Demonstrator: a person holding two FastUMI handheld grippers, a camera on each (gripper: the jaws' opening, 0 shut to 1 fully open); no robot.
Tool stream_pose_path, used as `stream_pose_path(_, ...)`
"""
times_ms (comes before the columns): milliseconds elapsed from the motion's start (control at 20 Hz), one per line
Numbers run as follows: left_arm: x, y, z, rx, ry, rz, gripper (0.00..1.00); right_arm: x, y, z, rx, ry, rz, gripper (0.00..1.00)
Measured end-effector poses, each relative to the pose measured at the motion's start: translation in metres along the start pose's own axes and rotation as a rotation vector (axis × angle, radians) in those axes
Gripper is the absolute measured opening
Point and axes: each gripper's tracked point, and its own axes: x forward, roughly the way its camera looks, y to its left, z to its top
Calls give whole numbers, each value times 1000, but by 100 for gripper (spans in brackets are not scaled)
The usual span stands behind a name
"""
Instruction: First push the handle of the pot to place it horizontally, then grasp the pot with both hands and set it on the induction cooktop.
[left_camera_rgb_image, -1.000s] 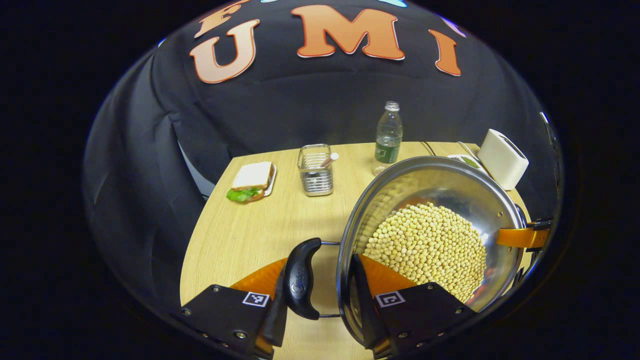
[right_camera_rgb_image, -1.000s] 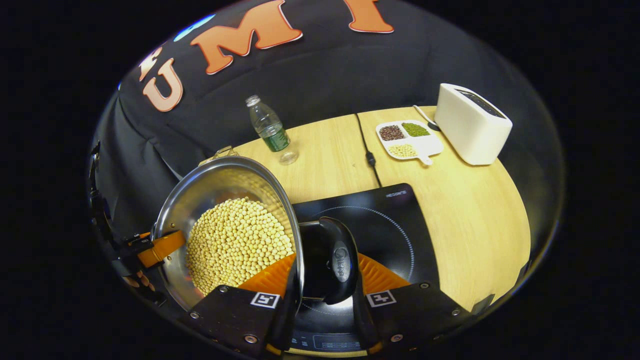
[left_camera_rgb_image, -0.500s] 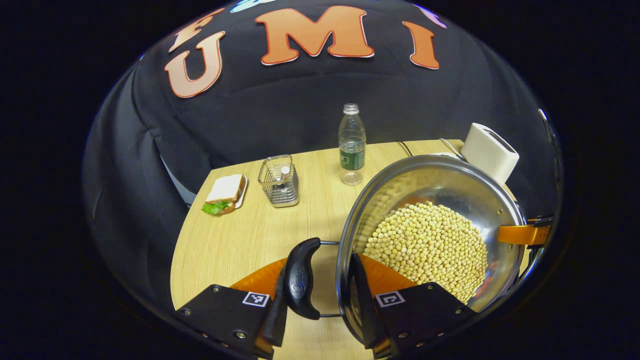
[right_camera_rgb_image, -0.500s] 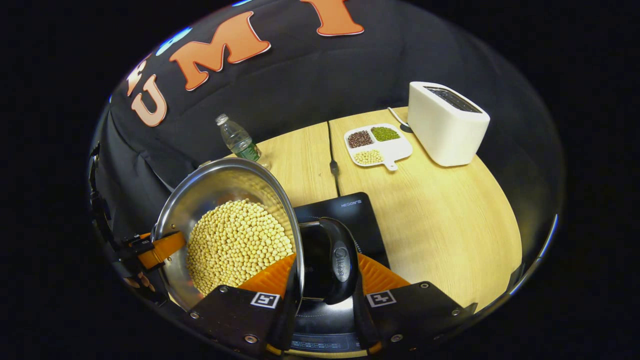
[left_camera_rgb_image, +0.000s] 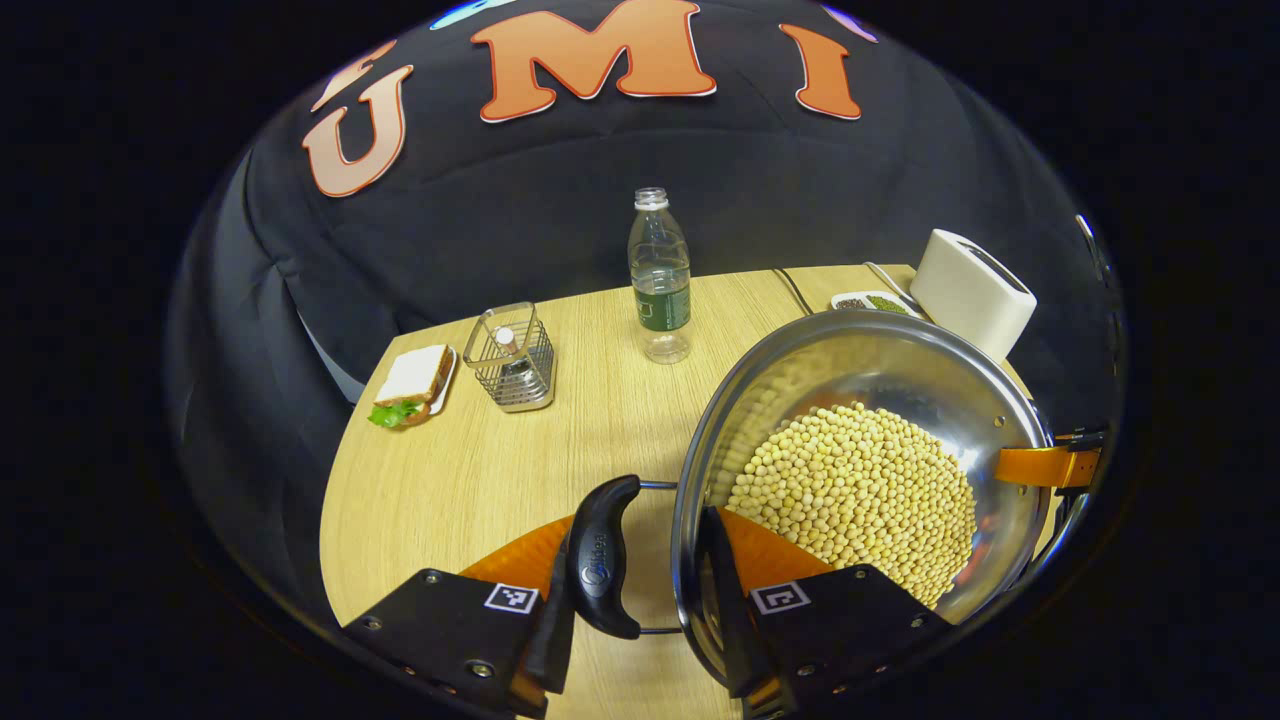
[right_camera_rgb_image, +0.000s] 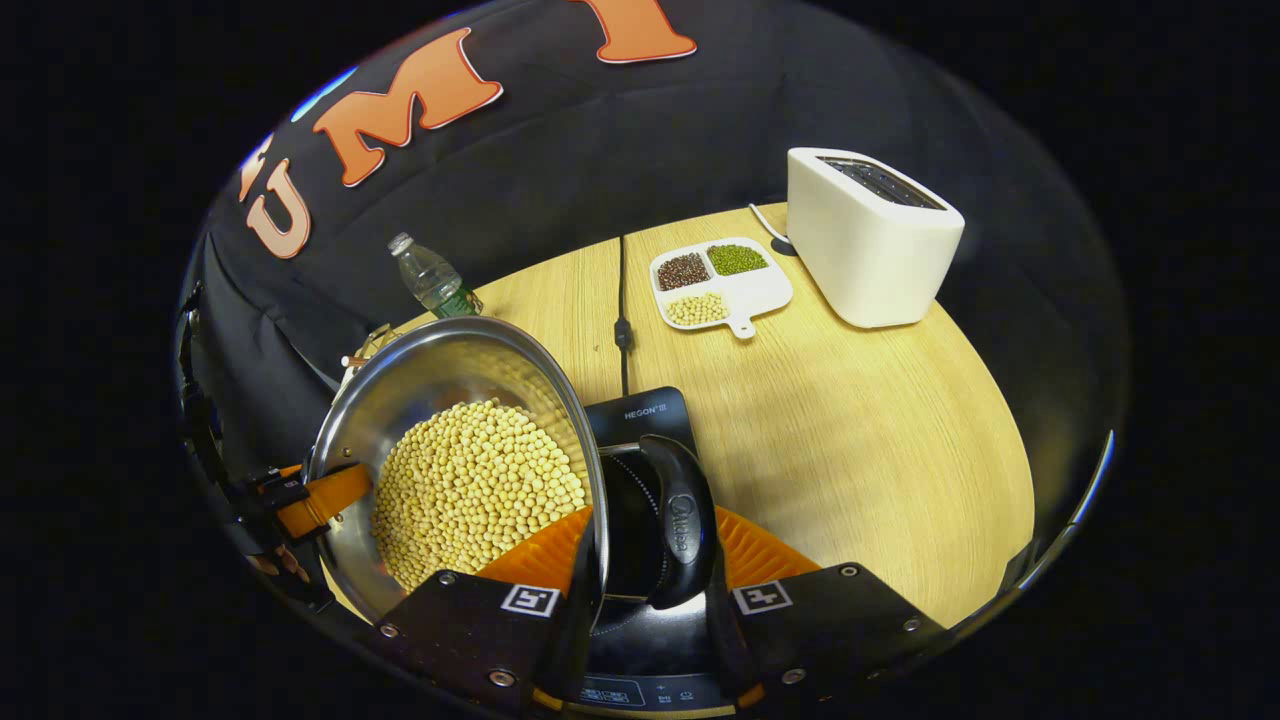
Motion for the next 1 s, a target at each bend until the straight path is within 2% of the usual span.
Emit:
stream_pose_path(50,-1,-1,0,-6,6,-1,62,-2,-1,1,0,7,-3,49)
stream_pose_path(300,5,-3,-2,-11,34,-13,62,-8,0,5,-3,23,-25,48)
stream_pose_path(350,6,-3,-3,-11,38,-15,65,-8,0,6,-6,23,-32,49)
stream_pose_path(450,8,-2,-3,-13,50,-24,61,-9,0,6,-6,29,-44,49)
stream_pose_path(650,11,-2,-4,-14,75,-34,62,-11,1,6,0,44,-61,49)
stream_pose_path(700,10,-2,-4,-15,81,-35,65,-12,2,6,3,50,-64,48)
stream_pose_path(750,10,-1,-4,-16,87,-35,62,-13,0,6,5,54,-64,49)
stream_pose_path(1000,9,0,-6,-37,95,-35,62,-12,-3,2,0,54,-55,49)
